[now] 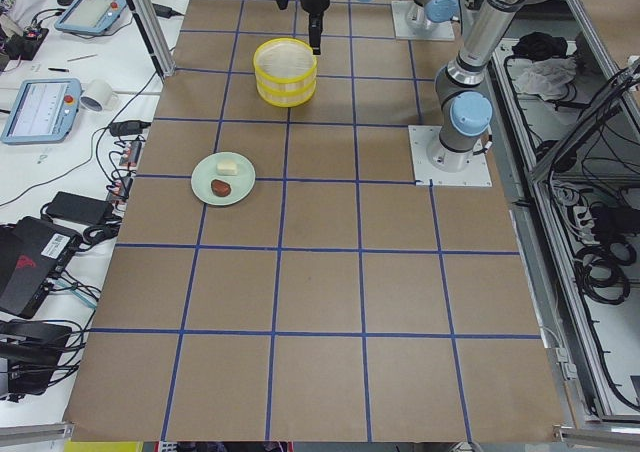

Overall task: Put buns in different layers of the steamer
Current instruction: 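Move the left gripper over the pale green plate toward the white bun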

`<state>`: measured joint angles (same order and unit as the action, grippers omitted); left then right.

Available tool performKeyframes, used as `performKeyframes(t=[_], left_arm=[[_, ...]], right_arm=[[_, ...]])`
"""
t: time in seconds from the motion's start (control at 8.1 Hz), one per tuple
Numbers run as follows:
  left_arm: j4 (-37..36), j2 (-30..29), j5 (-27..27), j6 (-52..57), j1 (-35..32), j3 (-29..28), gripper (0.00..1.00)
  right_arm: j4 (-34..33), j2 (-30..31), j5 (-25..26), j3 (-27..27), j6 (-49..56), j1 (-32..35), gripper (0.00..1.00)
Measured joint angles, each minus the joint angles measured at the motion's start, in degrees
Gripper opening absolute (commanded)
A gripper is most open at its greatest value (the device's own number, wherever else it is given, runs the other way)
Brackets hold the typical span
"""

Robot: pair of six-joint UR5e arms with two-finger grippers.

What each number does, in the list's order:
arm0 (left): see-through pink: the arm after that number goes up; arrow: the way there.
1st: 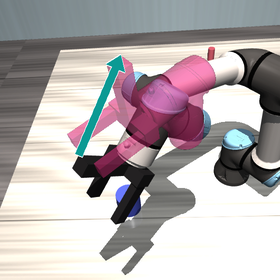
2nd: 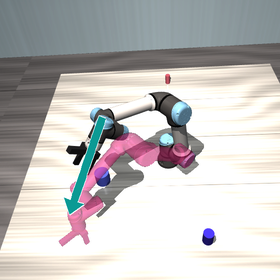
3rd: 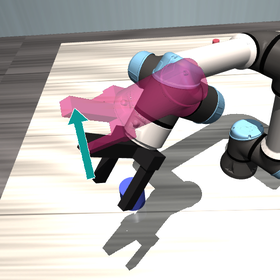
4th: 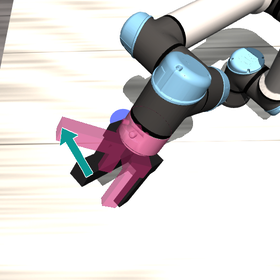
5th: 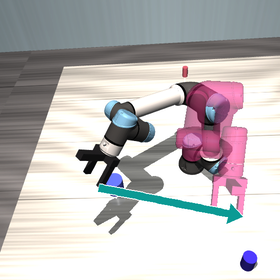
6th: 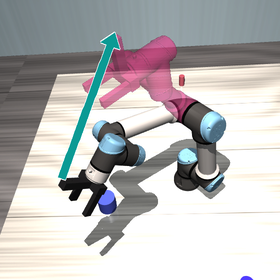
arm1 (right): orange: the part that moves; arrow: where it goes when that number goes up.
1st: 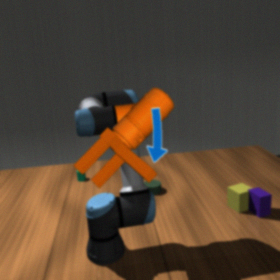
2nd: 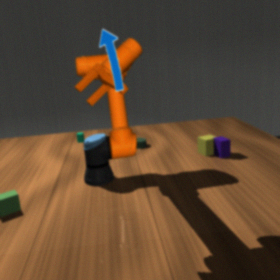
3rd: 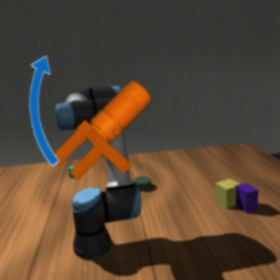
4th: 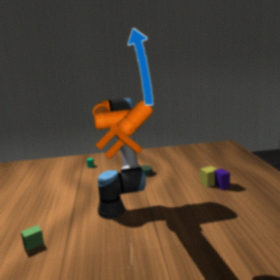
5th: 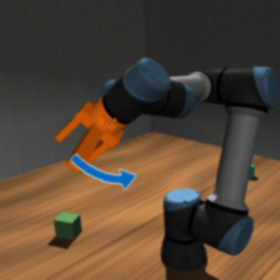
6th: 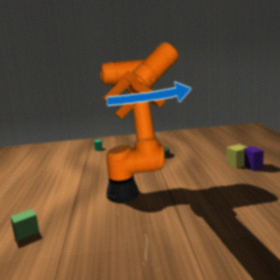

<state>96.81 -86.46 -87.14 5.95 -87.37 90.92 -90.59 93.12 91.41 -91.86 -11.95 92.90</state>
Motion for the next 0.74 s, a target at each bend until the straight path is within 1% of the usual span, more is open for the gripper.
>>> performKeyframes(t=[0.12, 0.25, 0.49, 0.74], left_arm=[[-0.59, -1.04, 0.16, 0.18, 0.12, 0.03, 1.0], [-2.72, -2.83, 0.12, 1.02, 0.2, 0.08, 1.0], [-9.7, -7.97, -0.77, 5.21, 0.88, 0.28, 1.0], [-14.53, -12.91, -1.62, 7.57, 4.54, 0.77, 1.0]], right_arm=[[-0.01, -0.01, 0.0, 0.01, -0.01, 0.0, 1.0], [-0.02, -0.03, 0.0, -0.01, -0.04, 0.0, 1.0], [-0.02, -0.04, 0.0, -0.04, -0.05, 0.0, 1.0], [0.04, -0.08, -0.03, -0.13, -0.05, 0.0, 1.0]])
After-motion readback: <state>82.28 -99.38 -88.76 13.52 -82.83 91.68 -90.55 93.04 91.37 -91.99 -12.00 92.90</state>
